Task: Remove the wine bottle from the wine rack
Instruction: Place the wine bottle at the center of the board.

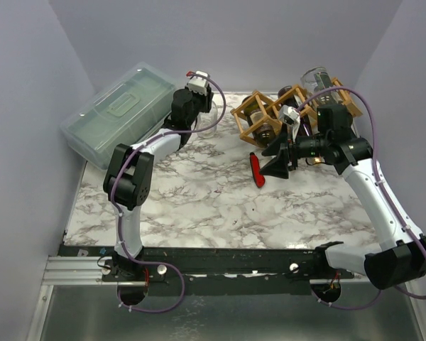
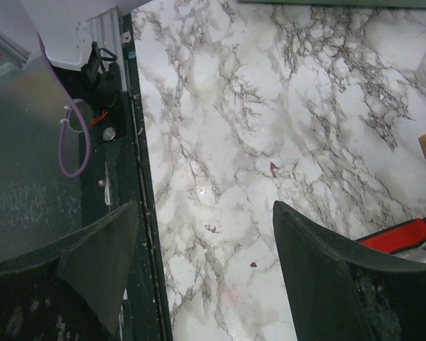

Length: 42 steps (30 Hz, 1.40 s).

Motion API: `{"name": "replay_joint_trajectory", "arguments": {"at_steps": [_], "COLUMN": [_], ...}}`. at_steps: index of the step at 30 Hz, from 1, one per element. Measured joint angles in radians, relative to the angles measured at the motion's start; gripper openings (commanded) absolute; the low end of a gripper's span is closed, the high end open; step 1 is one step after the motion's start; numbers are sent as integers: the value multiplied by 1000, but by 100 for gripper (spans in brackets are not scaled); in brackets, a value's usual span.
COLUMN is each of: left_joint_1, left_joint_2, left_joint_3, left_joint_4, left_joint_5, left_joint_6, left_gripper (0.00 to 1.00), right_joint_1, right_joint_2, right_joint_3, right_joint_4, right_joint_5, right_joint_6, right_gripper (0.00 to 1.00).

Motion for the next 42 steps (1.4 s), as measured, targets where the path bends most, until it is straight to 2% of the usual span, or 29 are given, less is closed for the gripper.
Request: {"name": "replay_joint_trajectory", "arguments": {"at_steps": [12, 17, 24, 29, 32, 34, 42], "left_joint_1": [26, 28, 28, 28, 28, 28, 31], "left_joint_2": [59, 60, 60, 40, -3, -34, -217], "left_joint_3": [74, 74, 71, 63, 34, 15, -161], "left_joint_4": [-36, -37, -35, 41, 73, 85, 102], "left_joint_5": [0, 0, 0, -1, 5, 14, 92], "left_joint_6": [7, 11, 13, 19, 14, 10, -55], "left_gripper": [2, 18, 53, 81, 92, 98, 99], "right_joint_1": [-18, -24, -32, -38, -43, -45, -64], "right_joint_2": [14, 19, 22, 22, 22, 22, 13], "right_joint_3": [0, 0, 0, 0, -4, -9, -18], "right_joint_4": [-12, -12, -11, -11, -11, -10, -4], "right_joint_5": [-2, -6, -11, -15, -16, -16, -16], "right_joint_6": [-8, -8, -8, -8, -7, -6, 9], "right_gripper": [80, 80, 80, 80, 80, 80, 80]}}
